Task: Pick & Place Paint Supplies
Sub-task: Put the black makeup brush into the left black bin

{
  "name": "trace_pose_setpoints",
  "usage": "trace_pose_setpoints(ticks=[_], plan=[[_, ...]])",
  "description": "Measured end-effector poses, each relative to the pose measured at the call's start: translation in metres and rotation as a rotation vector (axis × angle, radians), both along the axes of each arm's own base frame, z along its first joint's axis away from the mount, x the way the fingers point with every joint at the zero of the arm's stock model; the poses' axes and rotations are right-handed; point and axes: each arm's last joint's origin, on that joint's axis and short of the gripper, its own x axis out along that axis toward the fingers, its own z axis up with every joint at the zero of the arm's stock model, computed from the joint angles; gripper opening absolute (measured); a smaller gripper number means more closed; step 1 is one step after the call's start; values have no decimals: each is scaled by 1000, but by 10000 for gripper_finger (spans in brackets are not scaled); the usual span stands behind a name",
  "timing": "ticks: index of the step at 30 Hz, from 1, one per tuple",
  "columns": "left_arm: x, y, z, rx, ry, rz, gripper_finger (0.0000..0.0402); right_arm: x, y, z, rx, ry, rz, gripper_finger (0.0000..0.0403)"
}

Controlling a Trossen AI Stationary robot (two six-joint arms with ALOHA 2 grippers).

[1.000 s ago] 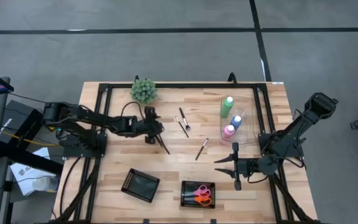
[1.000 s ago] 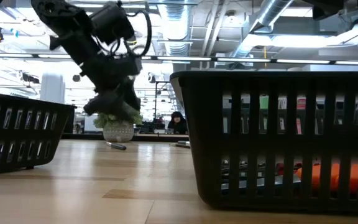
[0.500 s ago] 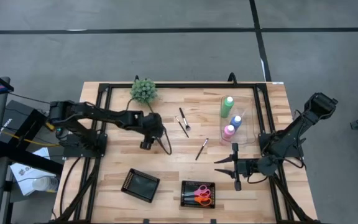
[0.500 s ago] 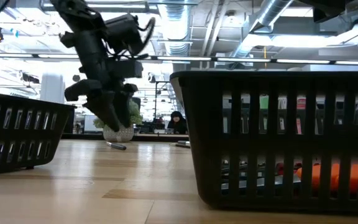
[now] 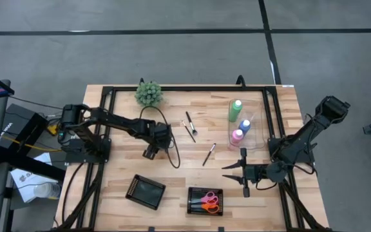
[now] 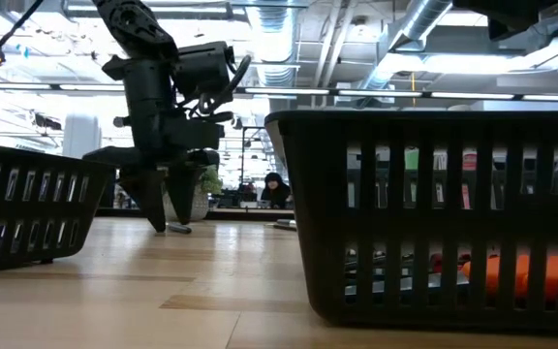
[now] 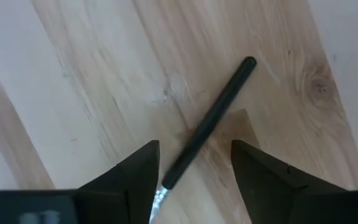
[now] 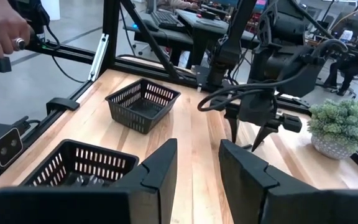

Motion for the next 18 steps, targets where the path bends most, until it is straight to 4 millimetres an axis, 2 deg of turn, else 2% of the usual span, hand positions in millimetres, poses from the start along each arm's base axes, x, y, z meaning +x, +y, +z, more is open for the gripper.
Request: trace_pose_setpoints(ticks=[7, 15, 18], plan=[[2, 1, 0, 13, -21, -7, 136, 0, 0, 0, 2, 0, -2, 109], [4, 1, -1, 2, -37, -13, 18, 0, 0, 0, 2, 0, -2, 109], [5, 1, -1, 6, -50, -11, 12, 0, 0, 0, 2, 0, -2, 109]])
